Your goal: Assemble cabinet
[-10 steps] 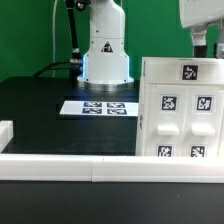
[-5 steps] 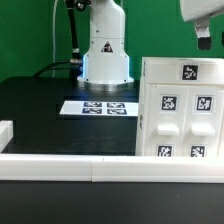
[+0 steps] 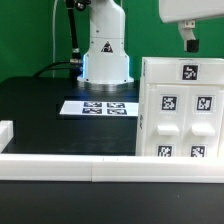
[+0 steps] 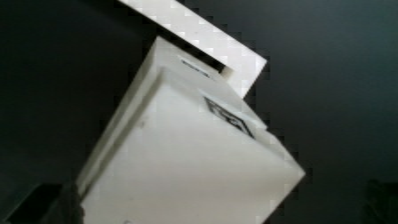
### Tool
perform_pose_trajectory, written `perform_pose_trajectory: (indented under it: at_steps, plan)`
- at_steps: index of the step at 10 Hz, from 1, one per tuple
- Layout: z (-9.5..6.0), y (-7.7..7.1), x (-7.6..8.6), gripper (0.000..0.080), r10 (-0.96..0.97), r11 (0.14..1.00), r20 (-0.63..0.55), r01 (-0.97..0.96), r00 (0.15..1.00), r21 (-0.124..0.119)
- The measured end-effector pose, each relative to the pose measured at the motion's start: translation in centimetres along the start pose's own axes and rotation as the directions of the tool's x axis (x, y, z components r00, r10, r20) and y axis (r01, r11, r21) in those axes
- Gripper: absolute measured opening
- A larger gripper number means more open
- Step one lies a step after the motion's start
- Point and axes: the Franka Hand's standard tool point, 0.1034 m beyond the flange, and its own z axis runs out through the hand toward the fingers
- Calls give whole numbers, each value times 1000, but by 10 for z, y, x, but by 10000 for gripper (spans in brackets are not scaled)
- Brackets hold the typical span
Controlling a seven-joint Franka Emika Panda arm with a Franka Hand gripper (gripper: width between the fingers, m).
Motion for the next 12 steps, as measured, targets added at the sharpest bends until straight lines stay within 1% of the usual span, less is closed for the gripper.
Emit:
perform_pose_trajectory:
  at_steps: [1,2,4,6,7,8,9,10,11,12]
  plan:
    - [0,0,1,797,-145,989,-2,145,989,-2]
    - [-2,-3,0,797,-247,969,-4,247,969,-3]
    - [-2,-2,1,797,-468,884,-7,468,884,-10]
    - [-2,-2,1,797,-595,804,-6,595,804,-11]
    - [-2,-1,3,797,-690,724,-5,690,724,-16]
    - [-2,0,5,797,-789,614,-9,789,614,-29]
    - [-1,0,9,797,-898,440,-35,896,438,-62]
    - [0,3,11,797,-957,290,-25,954,289,-74]
    - [-1,4,13,797,-994,108,-4,990,108,-90]
    - [-1,4,14,797,-999,-39,18,995,-38,-97]
